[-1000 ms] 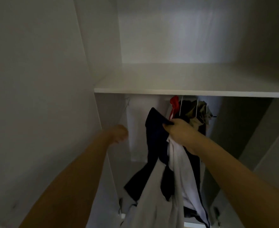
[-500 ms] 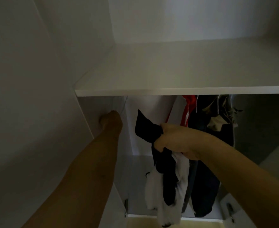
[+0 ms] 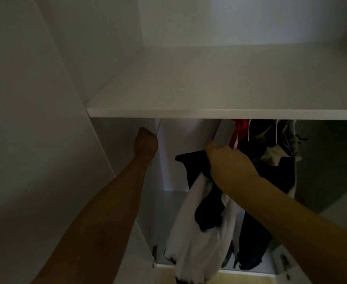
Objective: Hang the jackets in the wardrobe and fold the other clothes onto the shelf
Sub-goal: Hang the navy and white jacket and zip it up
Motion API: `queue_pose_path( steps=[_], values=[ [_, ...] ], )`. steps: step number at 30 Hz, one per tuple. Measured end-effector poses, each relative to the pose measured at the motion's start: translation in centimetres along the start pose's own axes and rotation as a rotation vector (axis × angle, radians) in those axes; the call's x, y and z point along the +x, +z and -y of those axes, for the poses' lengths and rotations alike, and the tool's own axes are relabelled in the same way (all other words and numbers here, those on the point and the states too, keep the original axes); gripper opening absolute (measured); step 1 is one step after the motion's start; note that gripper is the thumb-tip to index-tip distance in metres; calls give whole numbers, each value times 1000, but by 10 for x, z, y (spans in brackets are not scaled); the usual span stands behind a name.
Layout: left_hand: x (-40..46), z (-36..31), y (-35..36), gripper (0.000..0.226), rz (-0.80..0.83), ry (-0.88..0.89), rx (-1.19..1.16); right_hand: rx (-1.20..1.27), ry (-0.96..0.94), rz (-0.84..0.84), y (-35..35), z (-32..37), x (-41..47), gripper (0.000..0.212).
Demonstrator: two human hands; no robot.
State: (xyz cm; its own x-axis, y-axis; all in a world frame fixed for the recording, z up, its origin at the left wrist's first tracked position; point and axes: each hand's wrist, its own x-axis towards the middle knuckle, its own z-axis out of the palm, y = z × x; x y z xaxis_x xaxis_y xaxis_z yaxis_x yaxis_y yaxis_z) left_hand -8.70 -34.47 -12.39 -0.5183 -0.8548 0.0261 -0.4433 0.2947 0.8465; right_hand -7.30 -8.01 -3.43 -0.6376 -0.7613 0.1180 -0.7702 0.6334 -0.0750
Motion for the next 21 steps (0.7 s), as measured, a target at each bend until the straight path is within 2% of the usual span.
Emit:
queue_pose_path(
  steps=[2, 4, 7, 10, 13, 17, 19, 21],
  values=[
    [-22, -6, -5, 31, -13, 24, -64, 28, 8, -47, 0, -8, -3, 25],
    [-51, -3, -14, 38, 24, 47, 5, 118, 31, -82, -2, -18, -8, 26],
    [-100, 2, -35, 27, 60, 113, 124, 283, 19, -111, -8, -35, -16, 6],
    [-156, -7, -69, 21, 49, 129, 261, 688, 128, -75, -18, -55, -19, 23],
    [-216, -26, -106, 22, 43, 112, 498, 1063, 303, 27, -24, -71, -26, 24],
    [-305, -51, -152, 17, 36, 149, 634, 1105, 397, 151, -23, -89, -45, 31],
    [-346, -63, -172, 20, 3, 183, 606, 1010, 334, 184, -22, -96, -57, 27],
    [-382, -77, -190, 24, 20, 190, 566, 869, 220, 185, -26, -95, -71, 12]
  ],
)
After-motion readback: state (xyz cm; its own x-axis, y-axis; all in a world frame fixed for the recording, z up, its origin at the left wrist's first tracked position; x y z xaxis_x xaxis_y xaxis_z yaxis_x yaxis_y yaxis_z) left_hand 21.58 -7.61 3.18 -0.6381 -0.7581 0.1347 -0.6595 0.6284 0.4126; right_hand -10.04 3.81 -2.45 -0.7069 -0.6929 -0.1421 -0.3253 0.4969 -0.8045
